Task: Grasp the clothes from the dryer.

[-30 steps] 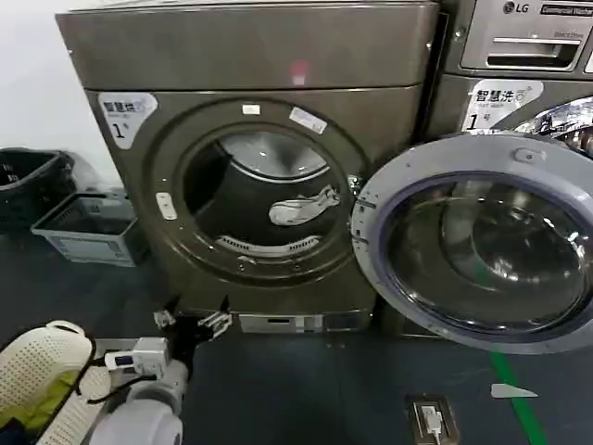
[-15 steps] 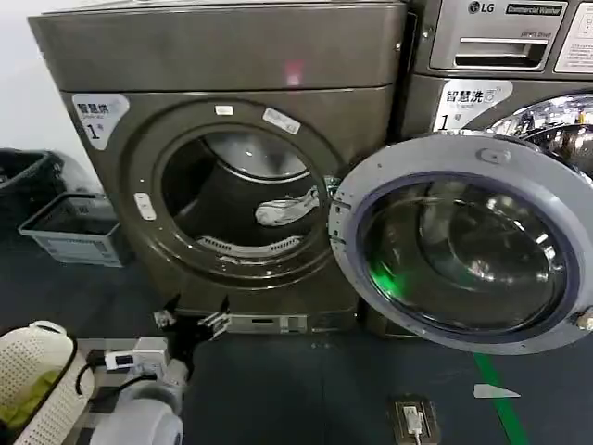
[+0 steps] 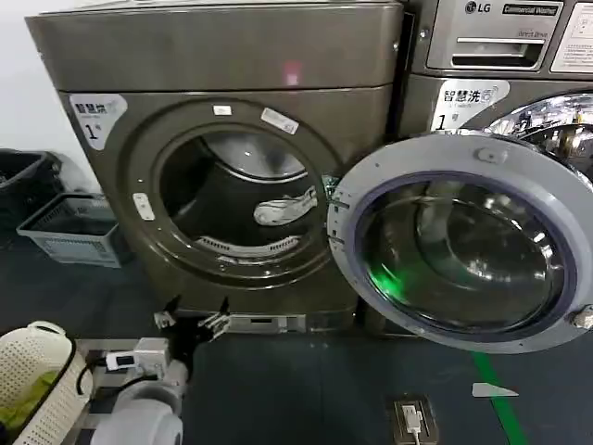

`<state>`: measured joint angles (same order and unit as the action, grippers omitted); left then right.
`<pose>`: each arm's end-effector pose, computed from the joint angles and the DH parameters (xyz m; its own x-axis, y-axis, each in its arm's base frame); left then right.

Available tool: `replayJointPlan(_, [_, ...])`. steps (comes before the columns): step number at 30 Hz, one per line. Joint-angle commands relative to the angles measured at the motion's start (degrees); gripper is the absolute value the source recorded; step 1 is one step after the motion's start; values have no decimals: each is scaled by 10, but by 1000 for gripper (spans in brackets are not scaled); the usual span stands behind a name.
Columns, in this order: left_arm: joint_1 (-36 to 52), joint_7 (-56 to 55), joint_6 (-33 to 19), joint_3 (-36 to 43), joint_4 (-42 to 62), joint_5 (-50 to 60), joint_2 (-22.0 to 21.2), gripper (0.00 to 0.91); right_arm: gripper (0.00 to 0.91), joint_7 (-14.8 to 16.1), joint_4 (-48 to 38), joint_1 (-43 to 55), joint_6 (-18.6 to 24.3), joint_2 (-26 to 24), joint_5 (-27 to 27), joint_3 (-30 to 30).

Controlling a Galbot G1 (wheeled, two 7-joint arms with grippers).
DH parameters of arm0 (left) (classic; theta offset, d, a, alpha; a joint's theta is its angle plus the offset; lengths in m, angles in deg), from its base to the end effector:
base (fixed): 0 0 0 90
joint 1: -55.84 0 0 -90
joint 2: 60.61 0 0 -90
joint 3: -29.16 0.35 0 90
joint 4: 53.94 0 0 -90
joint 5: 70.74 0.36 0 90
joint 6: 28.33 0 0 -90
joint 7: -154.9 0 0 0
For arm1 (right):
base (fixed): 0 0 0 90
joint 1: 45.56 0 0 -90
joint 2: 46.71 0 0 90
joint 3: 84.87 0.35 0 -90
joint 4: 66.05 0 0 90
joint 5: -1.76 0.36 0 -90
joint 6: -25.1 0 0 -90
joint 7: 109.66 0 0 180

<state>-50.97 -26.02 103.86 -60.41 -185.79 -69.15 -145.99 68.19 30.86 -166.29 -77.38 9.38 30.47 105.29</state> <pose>0.2250 0.0068 -0.1825 -0.9560 -0.0275 0.2922 0.0034 0.9945 0.1047 -0.0840 -0.4630 -0.0179 -0.1541 0.8714 -0.4658 0.9875 0.1523 -0.0418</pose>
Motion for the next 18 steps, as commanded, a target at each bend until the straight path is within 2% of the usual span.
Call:
replayJointPlan(1, [2,3,28,0,1,0,-1,907,907,-4,-2,-2,6,-2,13,4])
replayJointPlan(18, [0,12,28,-1,-1,3,1,907,907,-4,-3,-1,11,3,15,1])
